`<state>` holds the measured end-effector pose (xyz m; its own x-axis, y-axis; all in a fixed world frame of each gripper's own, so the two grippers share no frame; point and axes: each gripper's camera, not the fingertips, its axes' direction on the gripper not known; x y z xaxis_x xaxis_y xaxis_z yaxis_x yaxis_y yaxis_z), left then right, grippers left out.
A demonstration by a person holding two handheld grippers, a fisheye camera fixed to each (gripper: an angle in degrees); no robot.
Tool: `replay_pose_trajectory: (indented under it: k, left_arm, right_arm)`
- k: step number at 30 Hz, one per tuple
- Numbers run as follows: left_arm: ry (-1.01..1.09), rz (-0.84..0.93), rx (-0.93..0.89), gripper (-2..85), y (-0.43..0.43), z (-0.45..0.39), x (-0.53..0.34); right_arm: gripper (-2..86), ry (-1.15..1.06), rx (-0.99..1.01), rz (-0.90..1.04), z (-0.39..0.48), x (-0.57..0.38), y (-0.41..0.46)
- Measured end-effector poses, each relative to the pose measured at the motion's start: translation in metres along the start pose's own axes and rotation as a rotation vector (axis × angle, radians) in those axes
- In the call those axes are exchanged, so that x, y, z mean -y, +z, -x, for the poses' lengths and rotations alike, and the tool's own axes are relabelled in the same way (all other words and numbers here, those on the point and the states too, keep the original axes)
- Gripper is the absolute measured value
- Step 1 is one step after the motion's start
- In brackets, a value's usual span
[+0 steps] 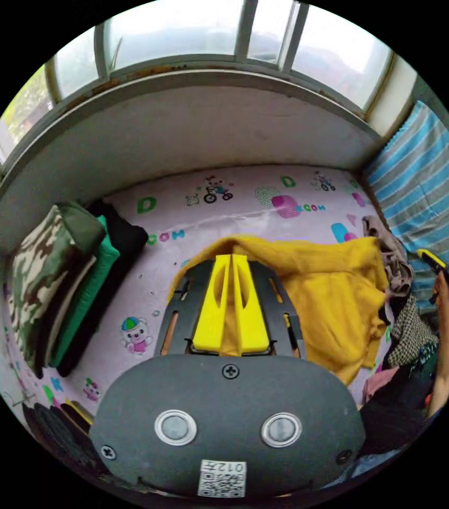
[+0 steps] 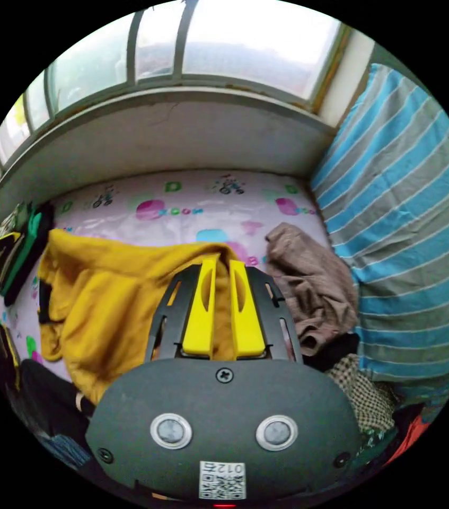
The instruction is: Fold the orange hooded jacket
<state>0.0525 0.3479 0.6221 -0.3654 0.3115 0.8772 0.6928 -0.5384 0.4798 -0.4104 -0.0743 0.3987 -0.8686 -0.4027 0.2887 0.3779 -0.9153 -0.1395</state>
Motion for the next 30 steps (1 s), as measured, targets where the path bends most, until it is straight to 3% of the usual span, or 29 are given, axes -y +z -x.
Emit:
replay_pose_trajectory:
  k: [7, 12, 18, 21, 25, 30]
  left_arm:
    - [0.235, 0.075, -0.22, 4.3, 0.063, -0.041, -0.017]
    - [0.297, 0.151, -0.342, 7.1, 0.103, -0.092, -0.014]
    - [0.056, 0.153, -0.381, 8.9, 0.131, -0.112, 0.06]
    - [-0.012, 0.213, -0.375, 7.2, 0.151, -0.117, 0.089]
    - [0.005, 0.22, -0.341, 3.6, 0.16, -0.129, 0.116]
    - [0.075, 0.291, -0.463, 1.1, 0.151, -0.147, 0.172]
  right_arm:
    - [8.3, -0.029, 0.584, 0.169, 0.016, -0.025, 0.145]
    - [13.1, 0.013, 0.789, 0.305, 0.032, -0.009, 0.217]
    - [15.8, 0.081, 0.836, 0.397, 0.045, 0.05, 0.271]
    - [11.6, 0.075, 0.829, 0.453, 0.056, 0.076, 0.303]
    - [5.1, 0.075, 0.893, 0.439, 0.063, 0.107, 0.332]
    - [4.0, -0.031, 0.888, 0.478, 0.067, 0.158, 0.333]
